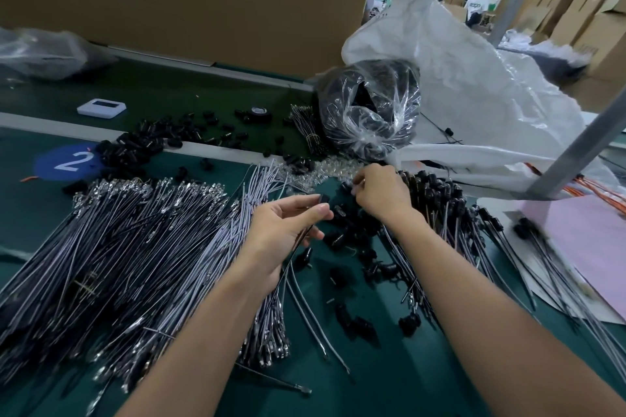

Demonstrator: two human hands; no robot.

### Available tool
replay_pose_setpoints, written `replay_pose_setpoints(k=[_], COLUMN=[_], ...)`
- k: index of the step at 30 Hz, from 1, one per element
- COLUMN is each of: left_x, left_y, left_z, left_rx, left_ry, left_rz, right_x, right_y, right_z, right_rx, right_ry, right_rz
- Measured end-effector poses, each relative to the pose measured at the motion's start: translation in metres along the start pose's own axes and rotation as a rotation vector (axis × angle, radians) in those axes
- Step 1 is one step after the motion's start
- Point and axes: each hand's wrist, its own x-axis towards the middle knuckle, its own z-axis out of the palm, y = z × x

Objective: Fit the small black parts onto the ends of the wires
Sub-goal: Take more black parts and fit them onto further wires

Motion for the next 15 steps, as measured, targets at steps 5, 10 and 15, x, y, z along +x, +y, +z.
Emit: replay_pose_setpoints(k=[5, 10, 15], left_x=[-0.002, -0.003, -0.005], left_y=[0.0, 0.001, -0.002], left_z=[0.002, 0.004, 0.011], left_rx=[0.012, 0.021, 0.045], left_ry=[-0.005, -0.013, -0.052], left_rz=[-0.001, 0.018, 0.048], right_x=[0.004, -0.017, -0.067], right_y=[-0.005, 0.004, 0.006], right_z=[-0.006, -0.017, -0.022], right_rx=[0.09, 0.301, 0.776], right_ry=[-0.058, 0.057, 0.043], right_rz=[0.001, -0.066, -0.05])
